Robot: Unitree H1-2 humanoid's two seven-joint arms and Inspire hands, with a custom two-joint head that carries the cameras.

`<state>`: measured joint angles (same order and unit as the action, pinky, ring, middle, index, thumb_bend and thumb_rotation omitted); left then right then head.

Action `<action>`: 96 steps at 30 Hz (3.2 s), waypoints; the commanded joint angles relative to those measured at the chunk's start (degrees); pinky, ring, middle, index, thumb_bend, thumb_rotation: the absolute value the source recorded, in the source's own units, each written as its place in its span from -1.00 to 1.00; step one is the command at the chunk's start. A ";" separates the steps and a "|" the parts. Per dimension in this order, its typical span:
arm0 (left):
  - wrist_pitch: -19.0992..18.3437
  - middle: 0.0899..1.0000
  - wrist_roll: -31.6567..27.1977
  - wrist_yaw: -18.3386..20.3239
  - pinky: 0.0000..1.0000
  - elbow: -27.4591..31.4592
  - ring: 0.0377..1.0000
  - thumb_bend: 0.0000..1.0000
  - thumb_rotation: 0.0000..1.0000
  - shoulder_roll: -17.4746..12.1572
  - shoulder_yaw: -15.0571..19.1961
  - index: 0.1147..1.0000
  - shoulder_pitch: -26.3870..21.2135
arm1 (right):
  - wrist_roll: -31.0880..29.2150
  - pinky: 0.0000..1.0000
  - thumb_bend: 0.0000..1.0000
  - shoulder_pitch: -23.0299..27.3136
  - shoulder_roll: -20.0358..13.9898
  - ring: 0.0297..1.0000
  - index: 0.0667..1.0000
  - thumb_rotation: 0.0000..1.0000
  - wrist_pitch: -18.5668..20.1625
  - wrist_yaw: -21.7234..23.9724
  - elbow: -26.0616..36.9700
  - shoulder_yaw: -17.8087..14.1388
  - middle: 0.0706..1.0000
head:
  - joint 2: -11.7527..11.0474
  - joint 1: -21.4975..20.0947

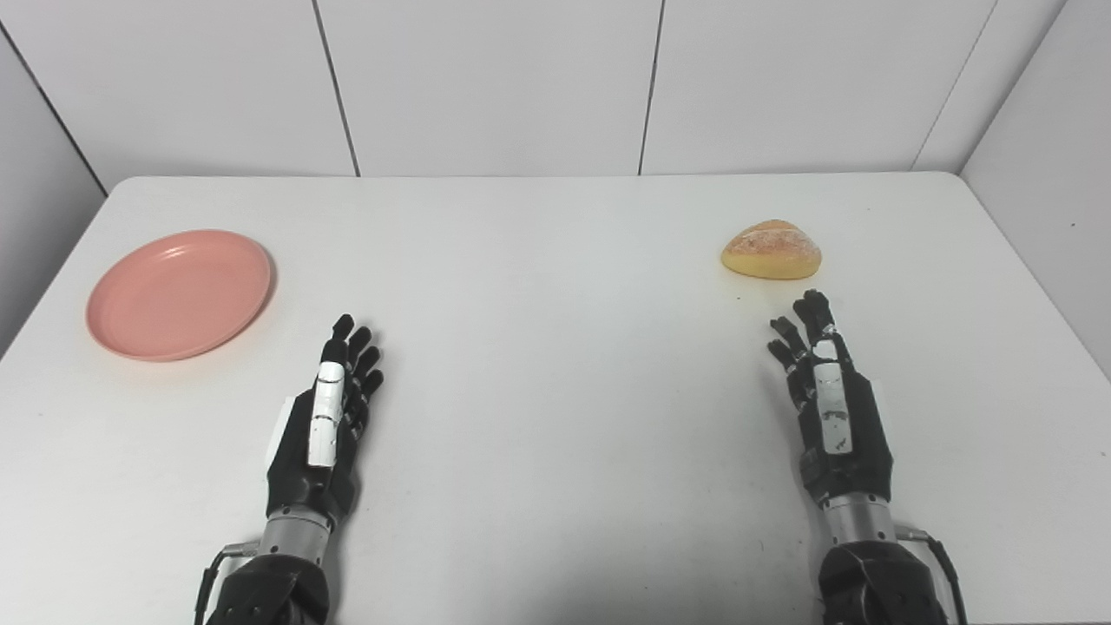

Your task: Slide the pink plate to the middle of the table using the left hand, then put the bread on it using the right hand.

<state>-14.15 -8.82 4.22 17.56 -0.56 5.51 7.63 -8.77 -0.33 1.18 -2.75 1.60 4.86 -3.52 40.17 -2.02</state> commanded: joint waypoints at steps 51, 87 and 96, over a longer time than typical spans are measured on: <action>0.32 1.00 -1.31 -1.54 1.00 3.77 0.98 0.40 0.96 0.02 -0.18 1.00 5.58 | 2.41 0.91 0.69 -2.08 -1.08 0.91 0.88 1.00 10.47 -1.66 7.66 1.37 0.94 | 0.55 0.68; 13.32 0.95 4.82 -6.25 1.00 -6.05 0.95 0.44 0.87 4.60 -6.65 1.00 5.68 | -2.44 1.00 0.62 -1.49 -6.85 0.95 0.92 1.00 -1.37 4.09 -4.04 -1.89 0.97 | -9.56 16.22; 14.01 0.96 4.94 -8.33 1.00 -7.01 0.97 0.58 0.80 4.93 -9.00 1.00 5.61 | -3.57 1.00 0.61 -1.34 -8.30 0.96 0.97 1.00 -1.98 5.45 -6.05 -2.29 1.00 | -11.40 18.55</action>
<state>-1.34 -4.21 -3.85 10.07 1.43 -3.29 7.56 -12.63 -1.20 -4.38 -2.99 6.68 2.91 -4.03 28.74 16.61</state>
